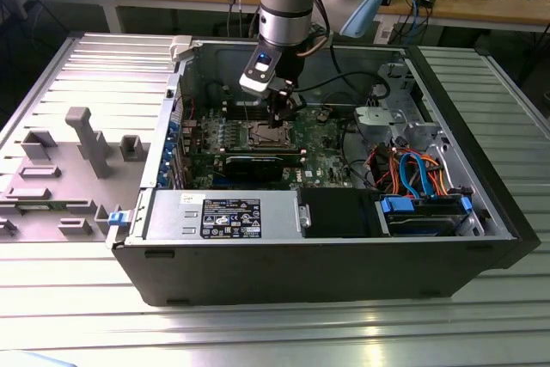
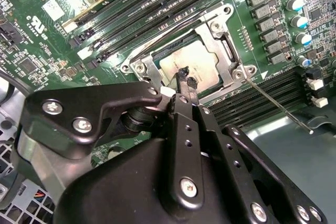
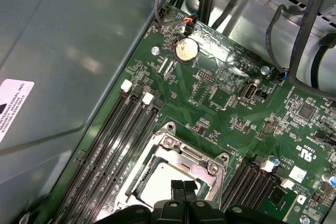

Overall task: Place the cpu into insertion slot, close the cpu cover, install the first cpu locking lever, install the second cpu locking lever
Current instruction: 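Install the first cpu locking lever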

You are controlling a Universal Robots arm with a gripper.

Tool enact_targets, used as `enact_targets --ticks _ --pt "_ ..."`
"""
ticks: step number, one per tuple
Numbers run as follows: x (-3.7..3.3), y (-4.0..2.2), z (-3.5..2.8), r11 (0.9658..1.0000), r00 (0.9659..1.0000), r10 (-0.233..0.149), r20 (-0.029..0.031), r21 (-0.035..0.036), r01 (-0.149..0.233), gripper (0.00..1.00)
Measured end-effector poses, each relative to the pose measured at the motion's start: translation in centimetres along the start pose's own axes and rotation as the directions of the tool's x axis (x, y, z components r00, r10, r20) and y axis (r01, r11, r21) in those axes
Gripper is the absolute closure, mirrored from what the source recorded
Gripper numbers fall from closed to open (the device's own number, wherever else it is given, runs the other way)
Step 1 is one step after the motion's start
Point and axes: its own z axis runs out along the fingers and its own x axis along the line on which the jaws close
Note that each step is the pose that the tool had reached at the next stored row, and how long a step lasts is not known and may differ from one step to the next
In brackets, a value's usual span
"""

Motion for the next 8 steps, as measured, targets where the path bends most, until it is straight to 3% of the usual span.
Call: enact_targets --ticks 8 --pt "0.00 0.00 0.00 0.9997 0.9997 -0.025 0.0005 -0.0007 0.025 0.89"
